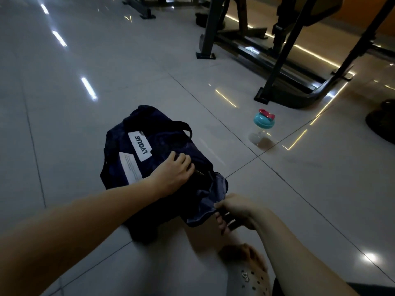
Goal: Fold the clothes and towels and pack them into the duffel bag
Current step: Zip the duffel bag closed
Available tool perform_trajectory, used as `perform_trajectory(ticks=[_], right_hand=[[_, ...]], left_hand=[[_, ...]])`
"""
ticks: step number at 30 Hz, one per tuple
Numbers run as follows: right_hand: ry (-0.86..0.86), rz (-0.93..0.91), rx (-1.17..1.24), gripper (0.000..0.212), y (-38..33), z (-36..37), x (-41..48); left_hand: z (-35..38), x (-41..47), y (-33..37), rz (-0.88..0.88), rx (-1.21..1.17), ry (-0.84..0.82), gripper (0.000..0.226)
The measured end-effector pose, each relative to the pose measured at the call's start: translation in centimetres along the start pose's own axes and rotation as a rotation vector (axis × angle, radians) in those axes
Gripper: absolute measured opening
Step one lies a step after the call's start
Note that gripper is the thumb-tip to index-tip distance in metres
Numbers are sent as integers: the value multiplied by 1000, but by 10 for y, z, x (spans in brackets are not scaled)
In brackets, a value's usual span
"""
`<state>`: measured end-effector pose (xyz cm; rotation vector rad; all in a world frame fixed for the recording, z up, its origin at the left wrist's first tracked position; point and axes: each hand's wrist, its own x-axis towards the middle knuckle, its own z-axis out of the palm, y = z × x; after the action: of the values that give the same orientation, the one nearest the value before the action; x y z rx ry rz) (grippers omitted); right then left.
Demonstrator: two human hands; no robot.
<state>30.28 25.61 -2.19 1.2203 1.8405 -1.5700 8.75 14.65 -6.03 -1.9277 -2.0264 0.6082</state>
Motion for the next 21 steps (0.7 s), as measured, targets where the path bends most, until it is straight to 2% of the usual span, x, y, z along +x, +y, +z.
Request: perform_trajectory(ticks=[3, 8, 12, 16, 21], right_hand=[[-15, 6, 57, 29, 2, 5, 1], [-86, -38, 80, 28, -2, 7, -1], [-118, -17, 40, 28, 5, 1, 2], [-225, -9, 78, 28, 11, -13, 2], [-192, -16, 3, 30, 6, -24, 8]], left_hand=[[11, -2, 8, 92, -102, 42, 60], [4, 18, 17, -50, -218, 24, 78], [-1, 39, 32, -178, -266, -46, 53], [-11, 56, 24, -304, -298, -123, 52], [-5, 61, 15, -173, -245, -127, 45]])
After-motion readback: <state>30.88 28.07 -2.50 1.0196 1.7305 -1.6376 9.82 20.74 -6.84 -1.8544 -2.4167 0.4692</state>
